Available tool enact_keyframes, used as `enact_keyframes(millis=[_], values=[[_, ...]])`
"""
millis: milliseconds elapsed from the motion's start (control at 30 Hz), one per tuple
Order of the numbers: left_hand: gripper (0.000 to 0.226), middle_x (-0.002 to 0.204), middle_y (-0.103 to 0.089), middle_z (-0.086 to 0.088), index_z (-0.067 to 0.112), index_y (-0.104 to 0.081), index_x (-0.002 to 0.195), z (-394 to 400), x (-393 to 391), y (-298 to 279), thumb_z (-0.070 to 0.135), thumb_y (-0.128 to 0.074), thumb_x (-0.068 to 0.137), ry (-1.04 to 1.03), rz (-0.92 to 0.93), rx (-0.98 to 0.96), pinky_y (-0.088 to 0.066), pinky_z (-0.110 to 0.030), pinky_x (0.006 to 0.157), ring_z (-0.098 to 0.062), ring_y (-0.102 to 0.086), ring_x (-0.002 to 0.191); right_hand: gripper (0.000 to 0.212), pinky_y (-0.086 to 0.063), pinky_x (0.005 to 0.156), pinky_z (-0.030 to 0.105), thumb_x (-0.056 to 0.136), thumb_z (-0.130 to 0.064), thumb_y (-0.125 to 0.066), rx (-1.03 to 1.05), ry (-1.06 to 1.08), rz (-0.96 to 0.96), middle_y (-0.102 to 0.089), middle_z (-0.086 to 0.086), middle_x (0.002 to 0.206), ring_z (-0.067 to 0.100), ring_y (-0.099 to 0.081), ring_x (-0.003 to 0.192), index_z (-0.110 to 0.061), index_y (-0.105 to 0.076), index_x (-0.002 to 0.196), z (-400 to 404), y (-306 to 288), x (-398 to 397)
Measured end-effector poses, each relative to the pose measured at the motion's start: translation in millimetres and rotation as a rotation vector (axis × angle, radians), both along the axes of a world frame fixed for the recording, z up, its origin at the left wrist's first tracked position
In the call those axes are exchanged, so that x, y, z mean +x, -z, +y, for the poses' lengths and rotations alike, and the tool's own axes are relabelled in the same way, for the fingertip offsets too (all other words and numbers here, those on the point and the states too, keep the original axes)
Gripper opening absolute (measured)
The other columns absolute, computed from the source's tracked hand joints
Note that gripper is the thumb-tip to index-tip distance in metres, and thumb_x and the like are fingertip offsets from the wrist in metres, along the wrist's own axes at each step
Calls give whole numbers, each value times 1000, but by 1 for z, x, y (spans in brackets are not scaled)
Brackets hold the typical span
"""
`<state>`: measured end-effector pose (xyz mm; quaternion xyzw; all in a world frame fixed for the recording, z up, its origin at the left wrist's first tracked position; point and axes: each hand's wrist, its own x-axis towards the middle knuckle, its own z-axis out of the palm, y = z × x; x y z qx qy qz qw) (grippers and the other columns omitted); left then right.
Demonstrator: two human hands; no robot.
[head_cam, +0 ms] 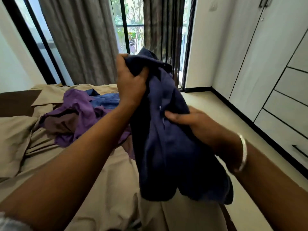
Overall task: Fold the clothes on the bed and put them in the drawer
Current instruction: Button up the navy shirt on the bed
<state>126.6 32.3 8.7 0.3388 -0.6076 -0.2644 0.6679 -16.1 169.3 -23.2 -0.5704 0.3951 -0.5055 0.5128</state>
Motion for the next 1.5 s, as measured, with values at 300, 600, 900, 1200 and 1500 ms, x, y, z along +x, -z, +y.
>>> enact_keyframes(millis=[300, 600, 900, 1200, 1500], values=[[83, 139, -53, -17, 20, -29, 150, 34, 14, 105, 41, -69, 80, -38, -439, 676, -44, -47, 102, -36, -52, 125, 77, -49, 93, 41, 70, -57, -71, 141, 490, 782, -60, 9, 126, 32, -59, 114, -21, -45, 133, -72, 109, -20], [47, 133, -50, -17, 6, -49, 130, 126, 12, 277, 36, -59, 95, -132, -707, 1011, -46, -41, 98, -37, -53, 119, 80, -57, 73, 37, 75, -79, -50, 3, 630, 1148, -62, 2, 122, 23, -64, 104, -19, -59, 128, 51, 250, 9], [21, 103, -69, 4, 28, -64, 101, 159, 14, 260, 46, -55, 96, -190, -591, 842, -50, -33, 79, -23, -64, 95, 45, -49, 59, 34, 92, -50, -42, 26, 623, 1053, -67, 5, 96, 28, -65, 81, -17, -65, 112, 61, 253, 5], [8, 87, -73, 12, 30, -67, 100, 199, 4, 200, 29, -68, 93, 197, -85, 623, -56, -27, 74, -6, -68, 82, 9, -49, 64, 16, 97, -27, -57, 61, 511, 475, -69, -7, 79, 3, -65, 76, -23, -65, 94, 79, 171, -1], [43, 118, -70, 0, 27, -49, 138, 212, -3, 231, 23, -57, 95, 311, -695, 679, -41, -3, 69, -7, -64, 96, 22, -38, 72, 9, 86, -29, -70, -96, 963, 748, -57, -3, 100, 11, -56, 87, -18, -70, 105, 117, 228, -1]])
